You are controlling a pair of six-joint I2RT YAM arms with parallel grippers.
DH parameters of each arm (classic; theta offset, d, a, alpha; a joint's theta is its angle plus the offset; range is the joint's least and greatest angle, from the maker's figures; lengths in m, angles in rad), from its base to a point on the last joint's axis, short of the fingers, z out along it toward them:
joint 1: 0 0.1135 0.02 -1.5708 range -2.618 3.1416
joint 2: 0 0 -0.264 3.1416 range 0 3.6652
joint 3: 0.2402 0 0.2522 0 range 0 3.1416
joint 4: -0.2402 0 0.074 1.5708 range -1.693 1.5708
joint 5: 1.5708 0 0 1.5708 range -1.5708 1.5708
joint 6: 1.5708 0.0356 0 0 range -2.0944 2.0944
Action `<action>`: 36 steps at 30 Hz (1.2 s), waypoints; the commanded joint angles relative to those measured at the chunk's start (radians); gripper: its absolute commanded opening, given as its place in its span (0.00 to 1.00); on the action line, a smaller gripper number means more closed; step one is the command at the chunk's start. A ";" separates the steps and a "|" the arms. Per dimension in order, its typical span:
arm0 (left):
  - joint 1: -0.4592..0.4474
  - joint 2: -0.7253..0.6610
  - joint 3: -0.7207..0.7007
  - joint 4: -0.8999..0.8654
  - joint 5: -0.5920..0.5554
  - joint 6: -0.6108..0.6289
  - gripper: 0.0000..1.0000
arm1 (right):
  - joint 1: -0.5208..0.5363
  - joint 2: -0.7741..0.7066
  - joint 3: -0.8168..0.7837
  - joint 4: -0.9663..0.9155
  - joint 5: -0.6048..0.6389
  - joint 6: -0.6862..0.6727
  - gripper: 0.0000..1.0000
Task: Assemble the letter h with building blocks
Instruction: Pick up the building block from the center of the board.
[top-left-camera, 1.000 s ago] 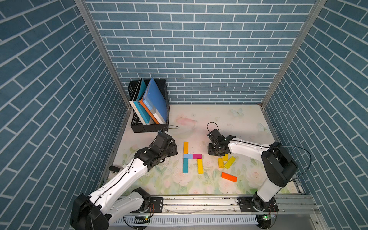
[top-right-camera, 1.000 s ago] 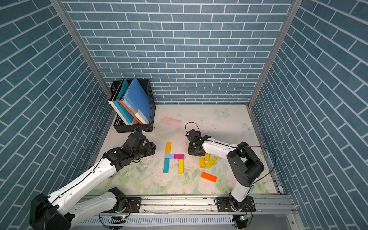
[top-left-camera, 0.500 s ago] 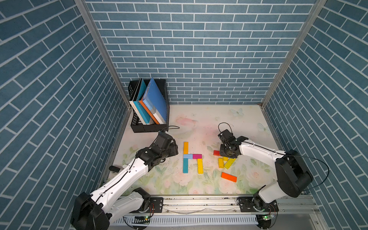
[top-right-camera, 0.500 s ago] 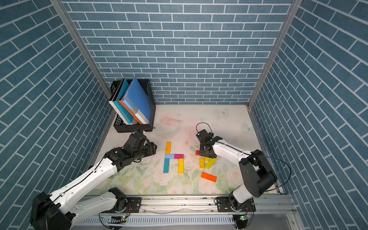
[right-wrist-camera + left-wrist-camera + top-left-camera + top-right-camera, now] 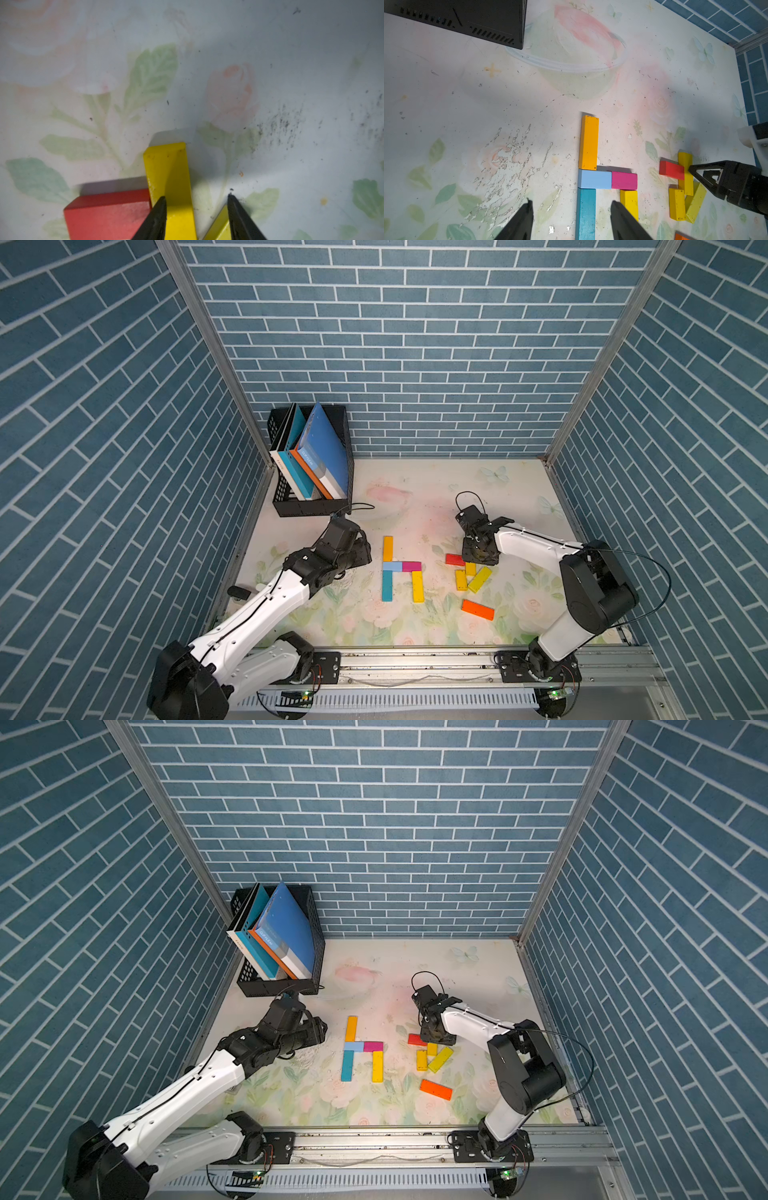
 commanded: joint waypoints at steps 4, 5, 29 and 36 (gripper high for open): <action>0.007 0.008 -0.021 0.008 0.003 0.015 0.65 | -0.019 0.003 -0.042 0.032 -0.026 -0.056 0.49; 0.008 0.009 -0.023 0.011 0.005 0.015 0.65 | -0.019 -0.007 -0.050 0.045 -0.049 -0.064 0.50; 0.008 0.003 -0.048 0.018 -0.003 0.010 0.64 | 0.001 -0.046 -0.047 0.022 0.004 -0.082 0.18; 0.008 0.001 -0.054 0.045 -0.013 -0.004 0.62 | 0.163 0.006 0.169 -0.020 0.015 -0.078 0.13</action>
